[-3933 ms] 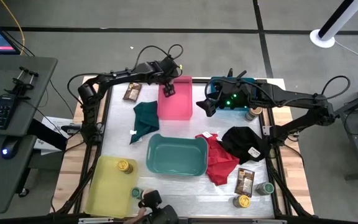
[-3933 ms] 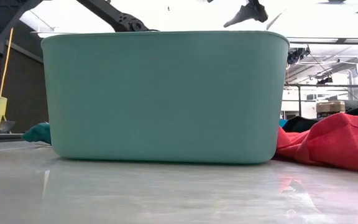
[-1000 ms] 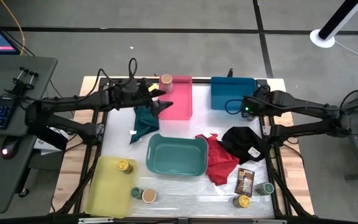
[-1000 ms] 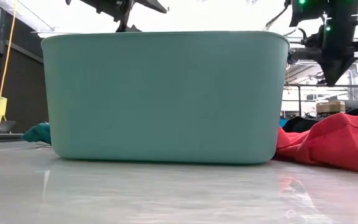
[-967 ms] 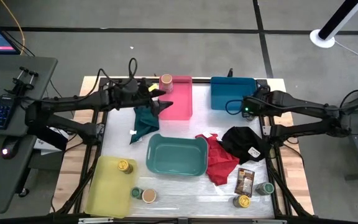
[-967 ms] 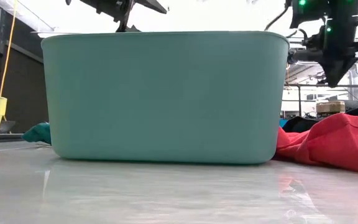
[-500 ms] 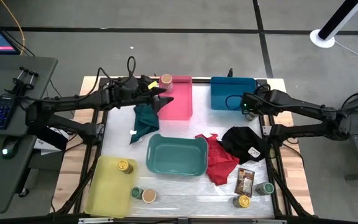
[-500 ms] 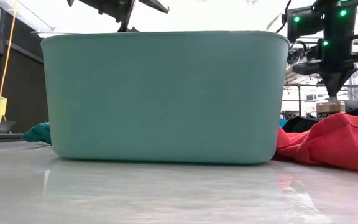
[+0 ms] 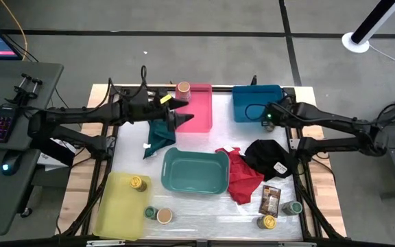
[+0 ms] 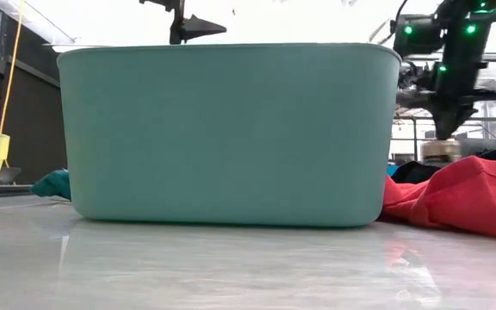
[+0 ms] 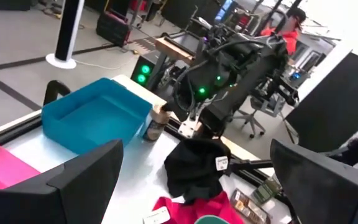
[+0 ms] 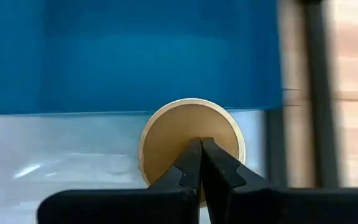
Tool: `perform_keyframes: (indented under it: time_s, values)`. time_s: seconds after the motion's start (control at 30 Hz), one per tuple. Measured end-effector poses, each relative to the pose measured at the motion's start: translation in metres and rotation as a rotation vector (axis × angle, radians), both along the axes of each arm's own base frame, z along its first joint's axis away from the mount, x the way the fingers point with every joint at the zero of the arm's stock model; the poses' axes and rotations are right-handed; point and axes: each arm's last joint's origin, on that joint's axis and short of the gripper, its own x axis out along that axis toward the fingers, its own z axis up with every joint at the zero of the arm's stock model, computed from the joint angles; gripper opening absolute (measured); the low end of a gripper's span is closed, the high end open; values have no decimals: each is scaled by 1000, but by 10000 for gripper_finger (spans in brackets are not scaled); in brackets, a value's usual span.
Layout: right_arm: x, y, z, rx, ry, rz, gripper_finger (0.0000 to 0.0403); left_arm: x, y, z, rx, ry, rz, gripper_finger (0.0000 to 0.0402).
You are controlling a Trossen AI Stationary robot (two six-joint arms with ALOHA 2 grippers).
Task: Sort spices by type
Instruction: Put the top gold seasoning bottle into the pink bin
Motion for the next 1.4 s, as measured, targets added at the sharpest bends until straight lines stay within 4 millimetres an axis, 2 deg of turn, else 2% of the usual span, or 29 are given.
perform_keyframes:
  time_s: [0.4, 0.67, 0.97, 1.1, 1.2, 1.4]
  values:
    - [46, 12, -10, 37, -195, 128, 0, 6, 1, -7, 33, 36, 41, 390]
    - [82, 29, -17, 42, -384, 190, 0, 22, -1, -25, 24, 101, 17, 390]
    - [112, 30, -28, 35, -513, 228, 0, 42, -7, -52, 13, 194, -16, 390]
    - [126, 34, -32, 31, -581, 260, 0, 48, -12, -60, -5, 216, -88, 390]
    - [135, 39, -31, 54, -613, 292, 0, 48, -17, -61, 11, 221, -157, 390]
    - [156, 51, -29, 70, -604, 362, 0, 48, -19, -58, 96, 223, -188, 390]
